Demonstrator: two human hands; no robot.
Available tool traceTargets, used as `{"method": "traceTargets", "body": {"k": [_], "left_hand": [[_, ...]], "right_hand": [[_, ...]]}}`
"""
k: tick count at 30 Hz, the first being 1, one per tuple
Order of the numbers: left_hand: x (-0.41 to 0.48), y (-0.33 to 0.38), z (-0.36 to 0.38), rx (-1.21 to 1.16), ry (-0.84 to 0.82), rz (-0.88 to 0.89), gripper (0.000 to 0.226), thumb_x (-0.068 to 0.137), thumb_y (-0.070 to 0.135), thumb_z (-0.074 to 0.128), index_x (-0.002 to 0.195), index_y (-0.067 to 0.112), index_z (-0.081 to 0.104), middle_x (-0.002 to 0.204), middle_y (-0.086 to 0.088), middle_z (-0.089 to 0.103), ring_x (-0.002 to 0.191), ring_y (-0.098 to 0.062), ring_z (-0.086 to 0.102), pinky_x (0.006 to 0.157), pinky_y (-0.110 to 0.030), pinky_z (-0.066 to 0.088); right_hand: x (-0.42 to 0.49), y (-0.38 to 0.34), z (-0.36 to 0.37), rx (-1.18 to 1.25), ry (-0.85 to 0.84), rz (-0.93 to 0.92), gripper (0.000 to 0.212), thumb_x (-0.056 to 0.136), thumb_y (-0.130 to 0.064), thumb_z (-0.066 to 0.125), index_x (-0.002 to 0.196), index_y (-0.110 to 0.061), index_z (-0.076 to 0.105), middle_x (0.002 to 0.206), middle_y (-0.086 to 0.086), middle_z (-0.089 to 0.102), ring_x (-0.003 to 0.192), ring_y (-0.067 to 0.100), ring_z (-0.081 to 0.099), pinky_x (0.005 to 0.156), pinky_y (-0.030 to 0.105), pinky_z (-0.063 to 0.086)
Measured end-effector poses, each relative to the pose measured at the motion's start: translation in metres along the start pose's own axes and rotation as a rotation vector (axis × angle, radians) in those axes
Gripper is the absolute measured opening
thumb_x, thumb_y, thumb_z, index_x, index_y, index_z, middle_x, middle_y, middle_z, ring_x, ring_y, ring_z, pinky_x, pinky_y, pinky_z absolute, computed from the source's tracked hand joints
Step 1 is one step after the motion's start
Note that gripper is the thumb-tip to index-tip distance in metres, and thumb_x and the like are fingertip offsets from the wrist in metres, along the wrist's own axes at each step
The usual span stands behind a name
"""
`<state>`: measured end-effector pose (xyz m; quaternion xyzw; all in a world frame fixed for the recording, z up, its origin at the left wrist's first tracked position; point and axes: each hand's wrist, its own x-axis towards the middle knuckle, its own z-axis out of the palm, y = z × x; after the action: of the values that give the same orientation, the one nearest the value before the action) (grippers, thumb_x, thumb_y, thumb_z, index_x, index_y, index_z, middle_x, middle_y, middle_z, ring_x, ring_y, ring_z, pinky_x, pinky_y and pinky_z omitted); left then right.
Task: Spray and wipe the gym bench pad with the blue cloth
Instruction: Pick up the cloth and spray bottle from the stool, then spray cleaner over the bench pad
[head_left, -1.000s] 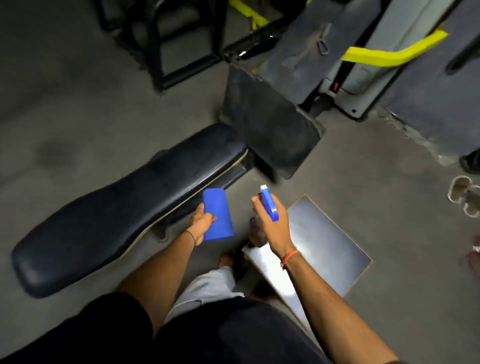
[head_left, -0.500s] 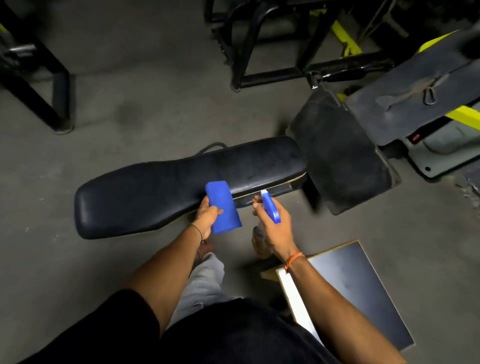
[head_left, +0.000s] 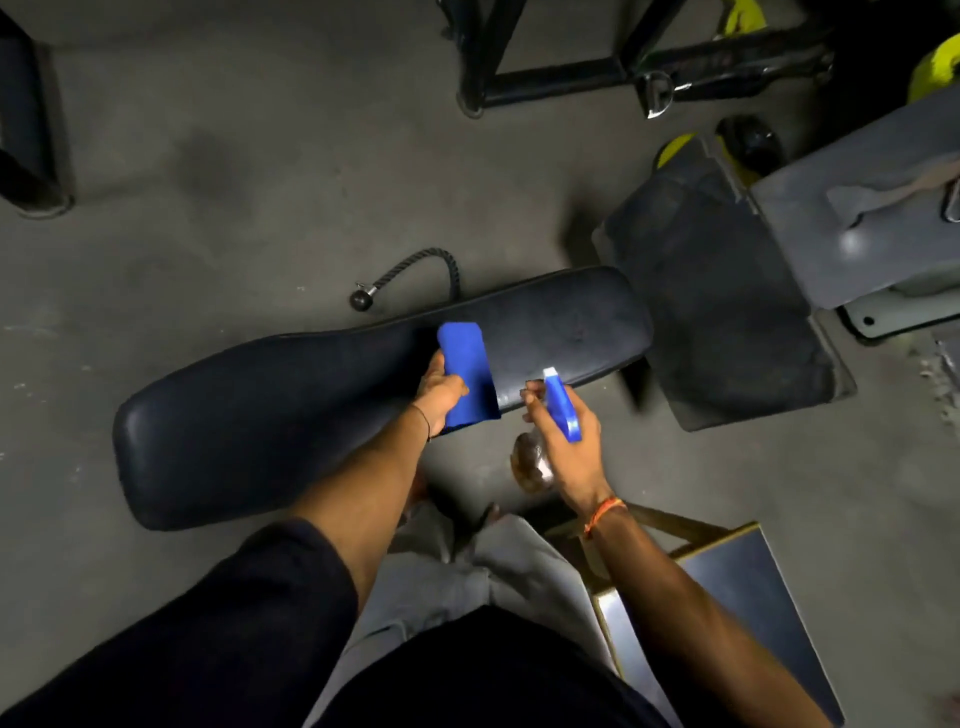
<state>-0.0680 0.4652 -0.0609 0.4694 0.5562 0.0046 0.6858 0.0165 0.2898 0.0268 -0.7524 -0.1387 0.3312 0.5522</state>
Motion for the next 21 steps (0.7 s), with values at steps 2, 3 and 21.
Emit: {"method": "traceTargets", "body": {"k": [2,3,21], "left_hand": [[0.014,0.006,0.003,0.010,0.017,-0.012,0.078,0.092,-0.001,0.052,0.158,0.032,0.029,0.152,0.001,0.046,0.120,-0.022,0.052,0.098,-0.038,0.050],[0.019,0.011,0.004,0.007,0.023,-0.017,0.077,0.092,-0.001,0.053,0.159,0.031,0.029,0.152,0.001,0.045,0.122,-0.022,0.052,0.098,-0.037,0.050],[0.104,-0.007,0.040,0.218,0.109,-0.009,0.078,0.090,0.003,0.061,0.158,0.021,0.026,0.152,-0.009,0.046,0.135,-0.027,0.051,0.113,-0.050,0.045]], "right_hand": [[0.015,-0.001,0.005,-0.030,-0.015,0.014,0.017,0.095,-0.025,0.075,0.109,-0.016,0.076,0.102,0.005,0.078,0.092,0.021,0.071,0.092,0.048,0.057],[0.021,-0.003,0.007,-0.042,-0.020,0.018,0.018,0.094,-0.028,0.075,0.109,-0.017,0.076,0.103,0.008,0.077,0.092,0.020,0.071,0.092,0.048,0.057],[0.117,0.018,0.008,-0.115,-0.325,0.246,0.019,0.093,-0.038,0.074,0.106,-0.024,0.072,0.072,-0.015,0.061,0.058,0.000,0.058,0.056,0.017,0.047]]}}
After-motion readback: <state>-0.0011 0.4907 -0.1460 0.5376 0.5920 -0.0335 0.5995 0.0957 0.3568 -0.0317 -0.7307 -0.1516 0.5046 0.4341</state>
